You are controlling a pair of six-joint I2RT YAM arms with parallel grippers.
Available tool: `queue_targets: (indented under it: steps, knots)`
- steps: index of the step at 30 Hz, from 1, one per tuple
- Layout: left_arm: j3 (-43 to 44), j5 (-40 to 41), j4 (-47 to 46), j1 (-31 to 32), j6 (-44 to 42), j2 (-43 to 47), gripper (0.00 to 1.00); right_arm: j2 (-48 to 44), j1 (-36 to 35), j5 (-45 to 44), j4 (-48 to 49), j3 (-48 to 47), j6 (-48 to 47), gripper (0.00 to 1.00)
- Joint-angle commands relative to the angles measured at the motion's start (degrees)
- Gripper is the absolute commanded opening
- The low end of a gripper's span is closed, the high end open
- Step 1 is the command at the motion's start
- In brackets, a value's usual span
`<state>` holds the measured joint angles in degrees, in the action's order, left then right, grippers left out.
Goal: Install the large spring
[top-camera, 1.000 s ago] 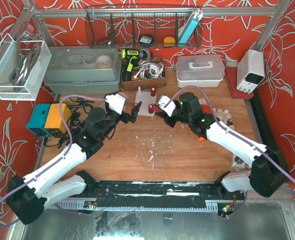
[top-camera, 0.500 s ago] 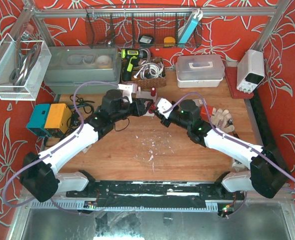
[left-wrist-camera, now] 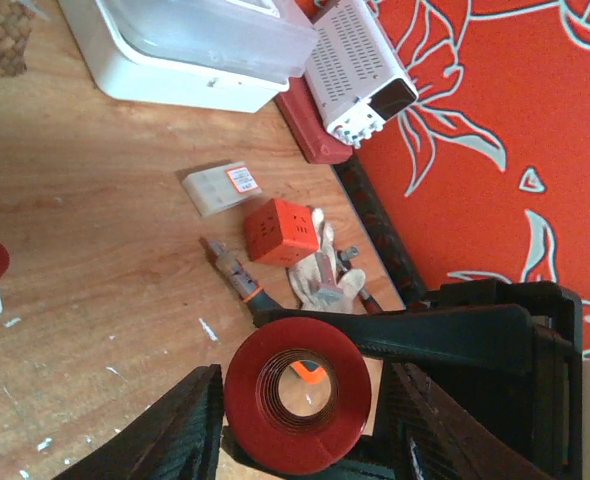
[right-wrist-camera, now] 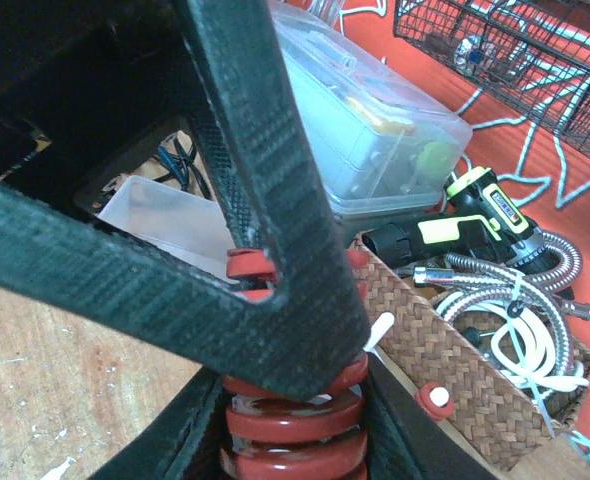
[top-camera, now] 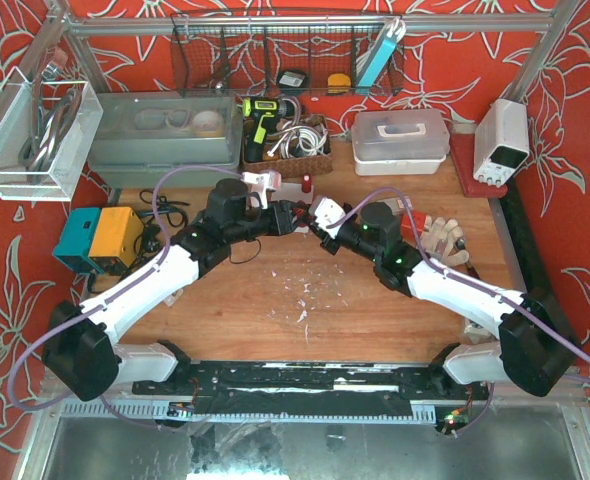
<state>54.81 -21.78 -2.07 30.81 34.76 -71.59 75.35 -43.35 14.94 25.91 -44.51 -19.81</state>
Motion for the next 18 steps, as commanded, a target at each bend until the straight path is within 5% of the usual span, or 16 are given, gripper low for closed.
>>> queue_targets:
  steps: [1,10,18]
  knots:
    - [1.2,-1.5,-0.9,0.0,1.9,-0.4,0.46,-1.0,-0.5,-0.3,2.7,0.3,0.0,0.0]
    - [0.0,-2.3,-3.1,0.0,4.4,-0.4,0.36,-1.1,-0.8,-0.6,2.1,0.7,-0.5,0.0]
    - [-0.2,-2.8,-3.6,0.0,5.2,-0.2,0.02,-0.8,-0.8,-1.1,1.8,0.7,-0.1,0.0]
